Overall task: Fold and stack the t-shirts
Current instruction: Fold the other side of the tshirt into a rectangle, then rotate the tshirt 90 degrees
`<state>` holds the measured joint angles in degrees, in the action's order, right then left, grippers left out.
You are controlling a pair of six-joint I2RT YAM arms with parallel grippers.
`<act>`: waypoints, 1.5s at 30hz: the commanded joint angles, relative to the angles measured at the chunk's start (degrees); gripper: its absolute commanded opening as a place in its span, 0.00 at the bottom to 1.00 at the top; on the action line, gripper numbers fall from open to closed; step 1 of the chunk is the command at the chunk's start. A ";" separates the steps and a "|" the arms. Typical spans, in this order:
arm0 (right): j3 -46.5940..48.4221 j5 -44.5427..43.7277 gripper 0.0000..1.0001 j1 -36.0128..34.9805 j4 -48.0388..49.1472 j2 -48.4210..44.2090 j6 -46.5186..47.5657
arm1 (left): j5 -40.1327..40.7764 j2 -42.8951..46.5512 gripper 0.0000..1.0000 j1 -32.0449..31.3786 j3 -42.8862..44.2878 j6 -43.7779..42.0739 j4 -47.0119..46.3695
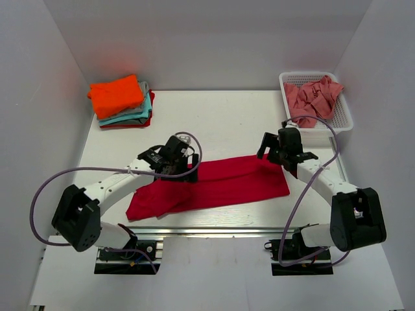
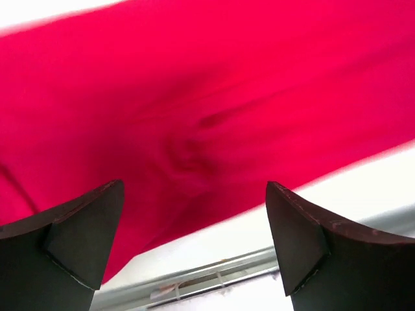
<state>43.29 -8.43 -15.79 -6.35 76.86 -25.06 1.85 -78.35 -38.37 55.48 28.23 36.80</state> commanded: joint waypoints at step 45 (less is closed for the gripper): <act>2.24 38.92 0.82 -35.97 -4.65 10.07 21.54 | -19.17 -88.73 1.00 17.72 87.24 2.80 -36.36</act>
<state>44.21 25.80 -50.57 -10.44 88.01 -6.17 -17.15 -164.83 -20.53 144.07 28.88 -2.07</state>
